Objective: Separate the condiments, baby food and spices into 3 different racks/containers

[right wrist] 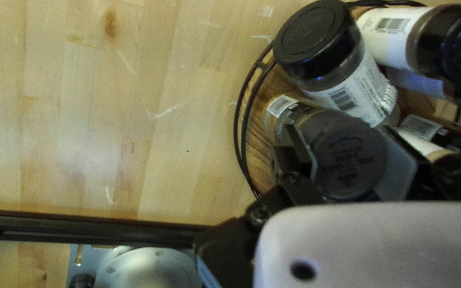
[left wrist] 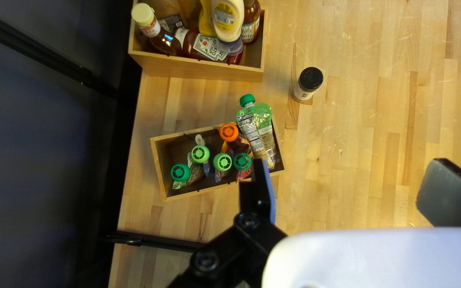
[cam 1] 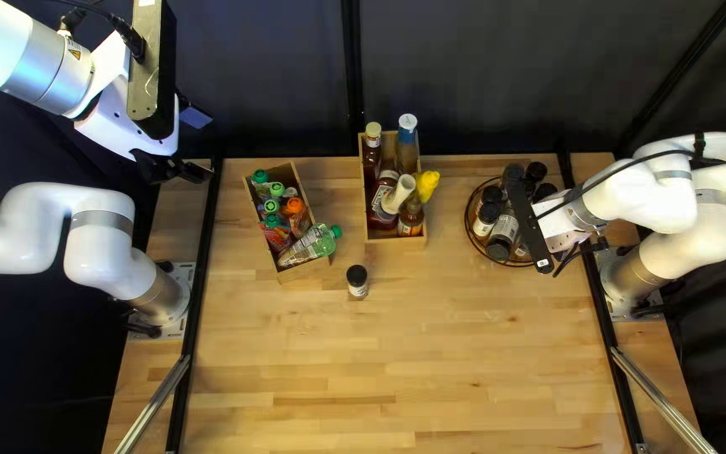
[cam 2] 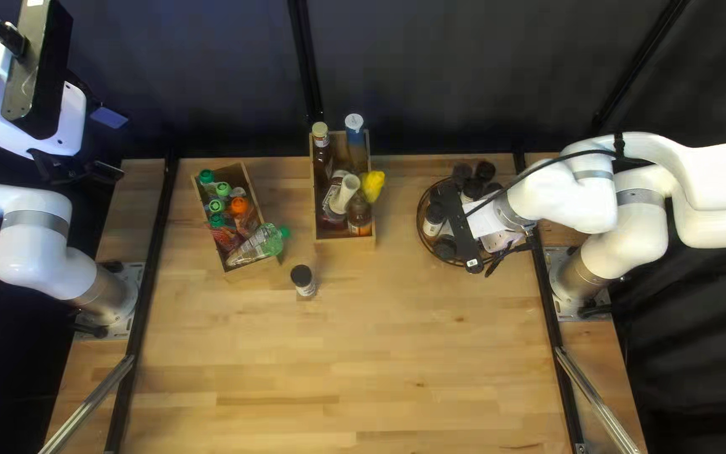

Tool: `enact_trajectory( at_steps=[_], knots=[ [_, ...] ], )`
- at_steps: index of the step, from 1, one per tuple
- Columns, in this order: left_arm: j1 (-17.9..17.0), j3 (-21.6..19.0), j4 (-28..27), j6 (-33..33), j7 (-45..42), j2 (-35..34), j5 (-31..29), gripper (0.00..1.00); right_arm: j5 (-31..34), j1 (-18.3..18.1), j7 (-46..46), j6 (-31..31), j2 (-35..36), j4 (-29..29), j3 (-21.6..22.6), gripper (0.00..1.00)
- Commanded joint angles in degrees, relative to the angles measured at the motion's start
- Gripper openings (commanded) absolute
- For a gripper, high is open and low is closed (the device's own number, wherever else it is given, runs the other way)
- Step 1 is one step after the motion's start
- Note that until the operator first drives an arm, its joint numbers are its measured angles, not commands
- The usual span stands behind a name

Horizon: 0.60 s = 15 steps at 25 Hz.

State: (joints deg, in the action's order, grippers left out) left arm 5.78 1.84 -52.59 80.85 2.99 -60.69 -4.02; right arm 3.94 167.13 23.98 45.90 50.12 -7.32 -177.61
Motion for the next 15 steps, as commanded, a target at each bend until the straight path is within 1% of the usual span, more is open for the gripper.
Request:
enact_trajectory(
  at_steps=[1, 2, 7, 10, 12, 13, 15],
  knots=[
    [0.0, 0.0, 0.0, 0.0, 0.0, 0.0, 0.0, 1.0, -0.24, 0.02, 0.07, 0.03, 0.14, 0.11, -0.3, 0.99],
    [0.0, 0.0, 0.0, 0.0, 0.0, 0.0, 0.0, 1.0, -0.24, 0.08, 0.04, 0.09, 0.13, 0.05, -0.24, 1.0],
    [0.0, 0.0, 0.0, 0.0, 0.0, 0.0, 0.0, 1.0, -0.62, 1.3, -2.12, 2.8, 2.11, -1.1, 2.15, 1.0],
    [0.0, 0.0, 0.0, 0.0, 0.0, 0.0, 0.0, 1.0, -0.98, 2.55, -4.98, 5.33, 2.69, -3.53, 5.35, 1.0],
    [0.0, 0.0, 0.0, 0.0, 0.0, 0.0, 0.0, 1.0, -1.39, 3.24, -7.82, 6.23, 0.28, -7.28, 8.33, 1.0],
    [0.0, 0.0, 0.0, 0.0, 0.0, 0.0, 0.0, 1.0, -1.72, 3.56, -9.36, 6.18, -2.25, -10.13, 9.94, 1.0],
    [0.0, 0.0, 0.0, 0.0, 0.0, 0.0, 0.0, 1.0, -2.29, 4.01, -10.75, 5.25, -6.74, -14.27, 11.57, 1.0]
  ],
)
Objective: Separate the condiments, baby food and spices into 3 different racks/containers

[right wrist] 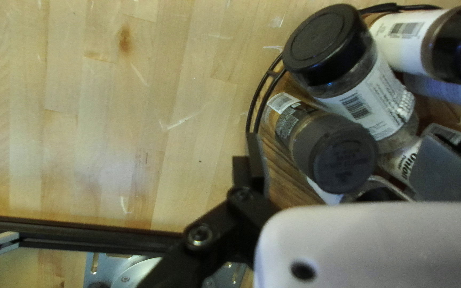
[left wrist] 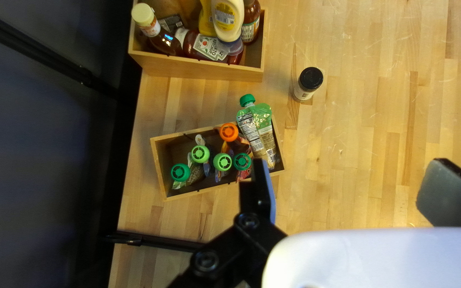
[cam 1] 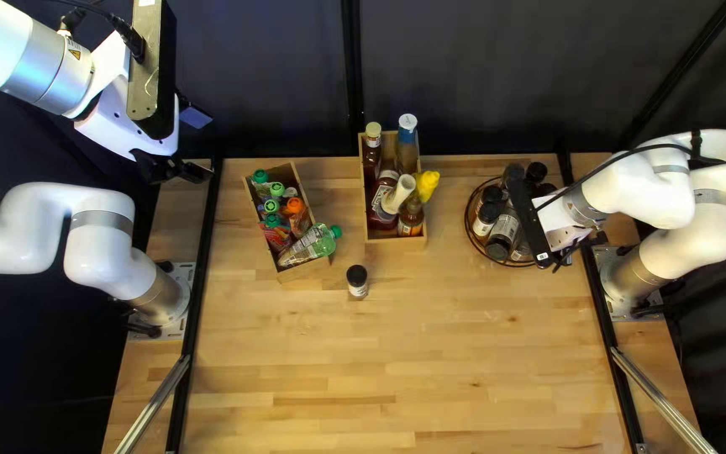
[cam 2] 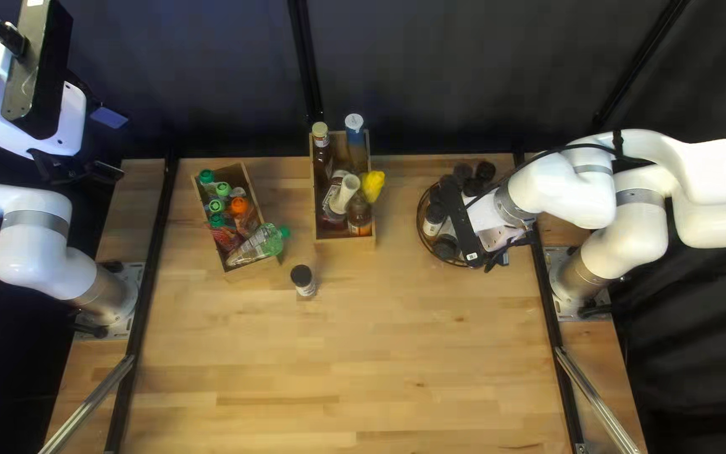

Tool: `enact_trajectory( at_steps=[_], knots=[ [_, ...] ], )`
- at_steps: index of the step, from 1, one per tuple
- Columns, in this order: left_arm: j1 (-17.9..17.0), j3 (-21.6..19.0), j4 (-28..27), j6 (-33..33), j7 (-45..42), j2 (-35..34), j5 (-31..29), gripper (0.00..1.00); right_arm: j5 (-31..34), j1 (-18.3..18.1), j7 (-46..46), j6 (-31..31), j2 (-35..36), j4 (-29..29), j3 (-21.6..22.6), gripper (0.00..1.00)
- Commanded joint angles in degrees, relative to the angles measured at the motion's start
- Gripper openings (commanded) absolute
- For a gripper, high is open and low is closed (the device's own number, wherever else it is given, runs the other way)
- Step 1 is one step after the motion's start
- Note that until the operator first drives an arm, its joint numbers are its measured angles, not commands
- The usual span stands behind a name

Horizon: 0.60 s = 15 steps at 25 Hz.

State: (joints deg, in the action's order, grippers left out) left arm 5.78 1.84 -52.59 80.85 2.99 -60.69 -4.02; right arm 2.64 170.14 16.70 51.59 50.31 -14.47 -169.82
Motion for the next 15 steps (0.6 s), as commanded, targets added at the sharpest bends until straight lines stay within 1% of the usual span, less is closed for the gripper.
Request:
enact_trajectory(
  at_steps=[1, 2, 4, 7, 8, 10, 12, 13, 15],
  knots=[
    [0.0, 0.0, 0.0, 0.0, 0.0, 0.0, 0.0, 1.0, -1.22, 1.24, -4.22, -1.42, -10.12, -9.72, 4.92, 1.0],
    [0.0, 0.0, 0.0, 0.0, 0.0, 0.0, 0.0, 1.0, -1.24, 1.33, -4.41, -1.86, -11.34, -10.67, 5.35, 1.0],
    [0.0, 0.0, 0.0, 0.0, 0.0, 0.0, 0.0, 1.0, -0.77, 1.7, -4.99, -3.4, -17.08, -15.2, 7.53, 1.0],
    [0.0, 0.0, 0.0, 0.0, 0.0, 0.0, 0.0, 1.0, 0.3, 1.41, -4.47, -4.15, -23.5, -20.83, 8.86, 1.0],
    [0.0, 0.0, 0.0, 0.0, 0.0, 0.0, 0.0, 1.0, 0.84, 1.05, -4.18, -4.08, -27.31, -24.45, 9.23, 1.0],
    [0.0, 0.0, 0.0, 0.0, 0.0, 0.0, 0.0, 1.0, 1.55, 0.59, -3.88, -3.89, -32.66, -29.49, 9.41, 1.0],
    [0.0, 0.0, 0.0, 0.0, 0.0, 0.0, 0.0, 1.0, 2.0, 0.38, -3.73, -4.33, -35.67, -32.02, 9.35, 1.0],
    [0.0, 0.0, 0.0, 0.0, 0.0, 0.0, 0.0, 1.0, 2.87, -0.11, -4.22, -5.89, -38.62, -33.97, 9.39, 1.0],
    [0.0, 0.0, 0.0, 0.0, 0.0, 0.0, 0.0, 1.0, 3.53, -0.73, -4.99, -9.05, -42.44, -35.77, 9.0, 1.0]
  ],
)
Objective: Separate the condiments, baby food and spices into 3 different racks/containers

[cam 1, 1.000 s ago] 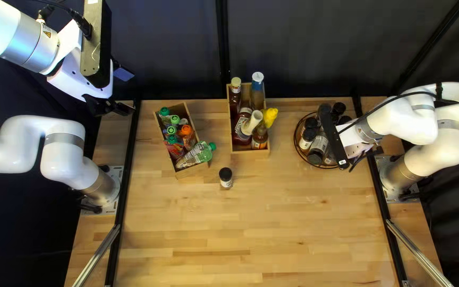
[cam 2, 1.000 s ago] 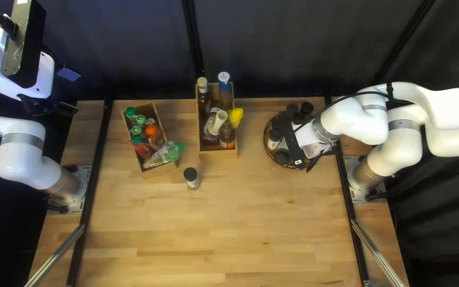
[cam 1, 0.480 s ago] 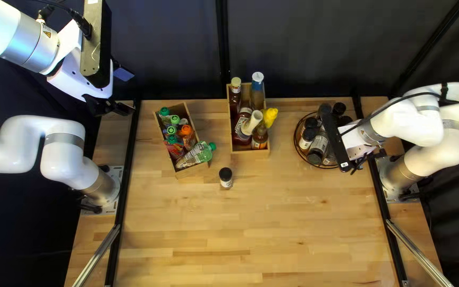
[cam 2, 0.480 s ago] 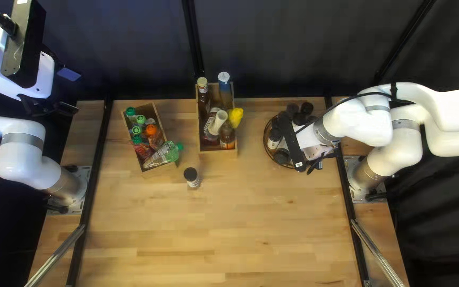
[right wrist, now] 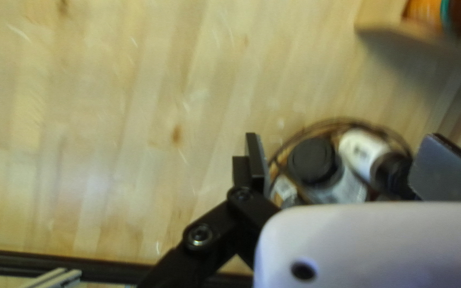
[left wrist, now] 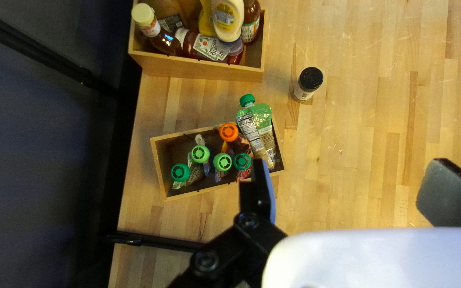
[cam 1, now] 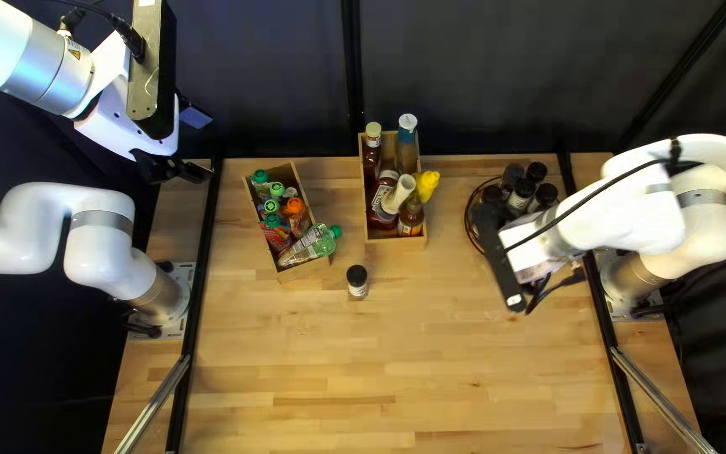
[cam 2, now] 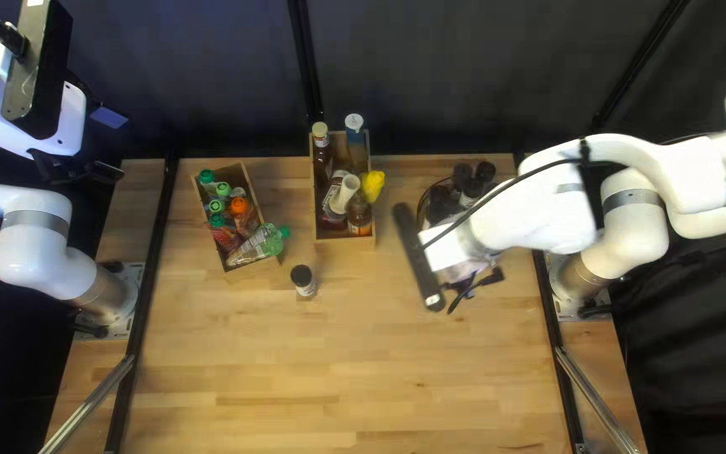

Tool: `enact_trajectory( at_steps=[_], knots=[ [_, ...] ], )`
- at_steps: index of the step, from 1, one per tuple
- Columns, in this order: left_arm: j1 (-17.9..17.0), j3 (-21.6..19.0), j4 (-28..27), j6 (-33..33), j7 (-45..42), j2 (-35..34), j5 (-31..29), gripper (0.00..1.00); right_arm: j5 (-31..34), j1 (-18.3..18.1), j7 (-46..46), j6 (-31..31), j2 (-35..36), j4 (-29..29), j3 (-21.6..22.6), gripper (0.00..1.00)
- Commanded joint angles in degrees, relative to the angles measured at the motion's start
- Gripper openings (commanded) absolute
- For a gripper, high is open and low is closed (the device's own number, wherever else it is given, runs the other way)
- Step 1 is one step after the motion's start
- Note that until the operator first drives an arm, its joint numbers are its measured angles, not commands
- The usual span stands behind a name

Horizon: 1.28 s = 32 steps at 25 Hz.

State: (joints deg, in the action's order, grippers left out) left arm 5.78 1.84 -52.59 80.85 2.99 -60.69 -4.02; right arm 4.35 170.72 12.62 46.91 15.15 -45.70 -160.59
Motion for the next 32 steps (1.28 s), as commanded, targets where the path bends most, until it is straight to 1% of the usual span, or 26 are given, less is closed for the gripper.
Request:
enact_trajectory(
  at_steps=[1, 2, 4, 7, 8, 10, 11, 15, 17, 20, 22, 26, 28, 32],
  knots=[
    [0.0, 0.0, 0.0, 0.0, 0.0, 0.0, 0.0, 1.0, 2.12, -1.73, -1.62, -6.34, -9.81, -5.78, -0.6, 1.0],
    [0.0, 0.0, 0.0, 0.0, 0.0, 0.0, 0.0, 1.0, 1.96, -1.92, -1.84, -7.47, -11.0, -6.29, -0.86, 1.0],
    [0.0, 0.0, 0.0, 0.0, 0.0, 0.0, 0.0, 1.0, 0.77, -2.66, -1.95, -11.67, -14.69, -7.72, -1.63, 1.0],
    [0.0, 0.0, 0.0, 0.0, 0.0, 0.0, 0.0, 1.0, -0.53, -3.36, -2.25, -16.8, -17.44, -7.89, -2.19, 1.0],
    [0.0, 0.0, 0.0, 0.0, 0.0, 0.0, 0.0, 1.0, -0.8, -3.66, -2.78, -19.42, -18.74, -7.8, -2.46, 1.0],
    [0.0, 0.0, 0.0, 0.0, 0.0, 0.0, 0.0, 1.0, -0.77, -3.98, -3.42, -22.65, -20.55, -7.66, -2.85, 1.0],
    [0.0, 0.0, 0.0, 0.0, 0.0, 0.0, 0.0, 1.0, -0.2, -4.11, -4.21, -25.12, -22.59, -7.99, -3.37, 1.0],
    [0.0, 0.0, 0.0, 0.0, 0.0, 0.0, 0.0, 1.0, 0.72, -4.09, -5.42, -29.9, -26.86, -8.8, -4.6, 1.0],
    [0.0, 0.0, 0.0, 0.0, 0.0, 0.0, 0.0, 1.0, 2.11, -3.44, -6.58, -31.2, -28.28, -9.26, -5.6, 1.0],
    [0.0, 0.0, 0.0, 0.0, 0.0, 0.0, 0.0, 1.0, 5.26, -1.35, -9.31, -32.4, -31.54, -11.17, -8.19, 1.0],
    [0.0, 0.0, 0.0, 0.0, 0.0, 0.0, 0.0, 1.0, 6.34, -0.54, -10.54, -32.94, -32.52, -11.57, -9.33, 1.0],
    [0.0, 0.0, 0.0, 0.0, 0.0, 0.0, 0.0, 1.0, 9.71, 2.5, -14.69, -33.35, -34.33, -12.75, -12.93, 1.0],
    [0.0, 0.0, 0.0, 0.0, 0.0, 0.0, 0.0, 1.0, 10.34, 3.32, -15.4, -32.88, -36.06, -14.71, -13.71, 1.0],
    [0.0, 0.0, 0.0, 0.0, 0.0, 0.0, 0.0, 1.0, 9.8, 2.92, -14.65, -32.09, -37.92, -17.01, -13.15, 1.0]
  ],
)
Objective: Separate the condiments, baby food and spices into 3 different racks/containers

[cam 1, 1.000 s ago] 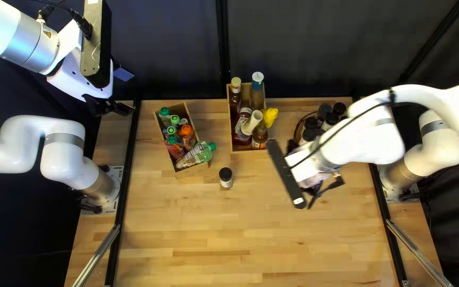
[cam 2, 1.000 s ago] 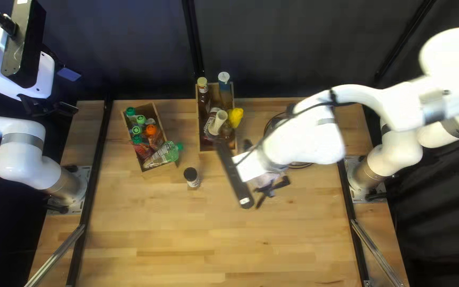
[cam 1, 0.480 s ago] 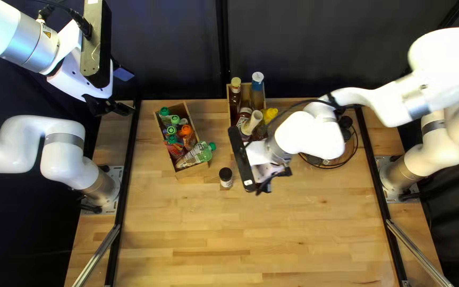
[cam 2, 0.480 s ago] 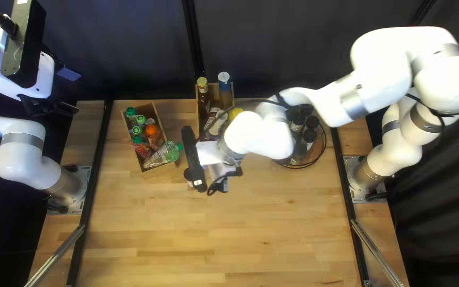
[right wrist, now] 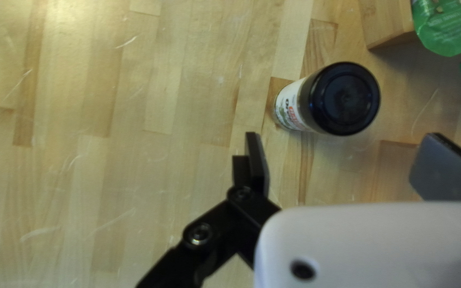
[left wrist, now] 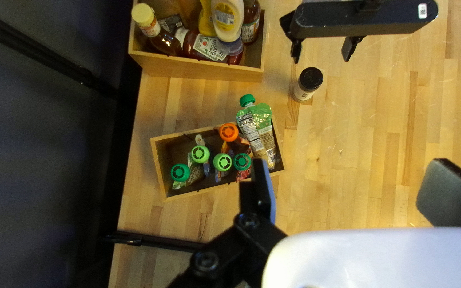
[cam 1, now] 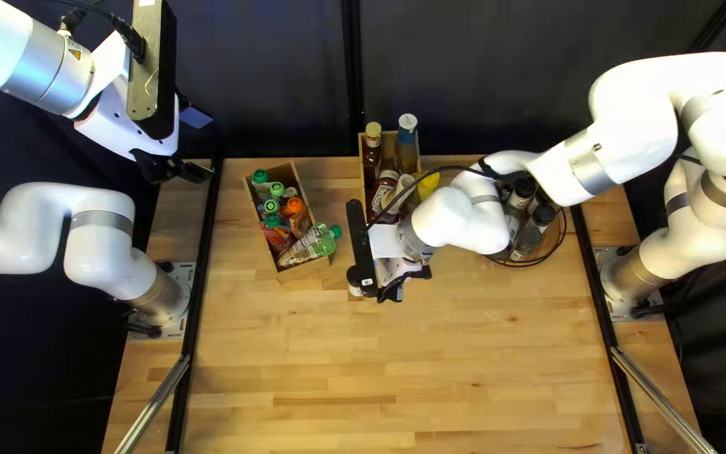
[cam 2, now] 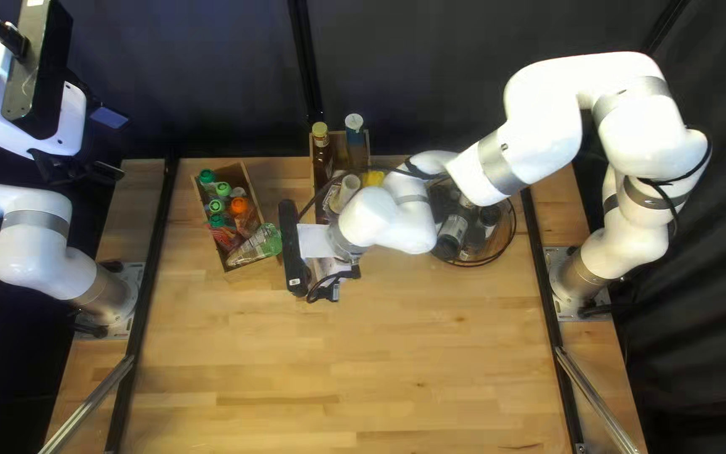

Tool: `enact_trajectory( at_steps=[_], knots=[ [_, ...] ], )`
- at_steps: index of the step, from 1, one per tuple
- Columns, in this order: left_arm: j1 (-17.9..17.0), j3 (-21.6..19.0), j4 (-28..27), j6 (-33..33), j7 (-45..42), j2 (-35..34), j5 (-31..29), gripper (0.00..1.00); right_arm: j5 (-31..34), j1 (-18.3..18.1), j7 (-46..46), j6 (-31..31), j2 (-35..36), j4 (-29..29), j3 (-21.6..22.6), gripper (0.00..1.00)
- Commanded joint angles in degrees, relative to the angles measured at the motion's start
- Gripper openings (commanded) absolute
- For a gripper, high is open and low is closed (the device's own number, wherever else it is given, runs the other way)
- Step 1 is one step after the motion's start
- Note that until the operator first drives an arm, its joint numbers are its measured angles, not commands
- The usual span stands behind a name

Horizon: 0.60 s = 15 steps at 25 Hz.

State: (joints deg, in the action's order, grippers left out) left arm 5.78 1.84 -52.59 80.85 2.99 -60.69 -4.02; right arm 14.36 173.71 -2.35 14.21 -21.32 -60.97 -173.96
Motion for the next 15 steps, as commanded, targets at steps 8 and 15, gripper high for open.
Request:
enact_trajectory(
  at_steps=[8, 15],
  knots=[
    [0.0, 0.0, 0.0, 0.0, 0.0, 0.0, 0.0, 1.0, -2.49, -2.39, 3.18, 1.47, -2.78, -3.2, 2.74, 0.03],
    [0.0, 0.0, 0.0, 0.0, 0.0, 0.0, 0.0, 1.0, -3.42, -2.65, 4.42, 4.2, 0.32, -2.58, 4.3, 0.0]
  ],
)
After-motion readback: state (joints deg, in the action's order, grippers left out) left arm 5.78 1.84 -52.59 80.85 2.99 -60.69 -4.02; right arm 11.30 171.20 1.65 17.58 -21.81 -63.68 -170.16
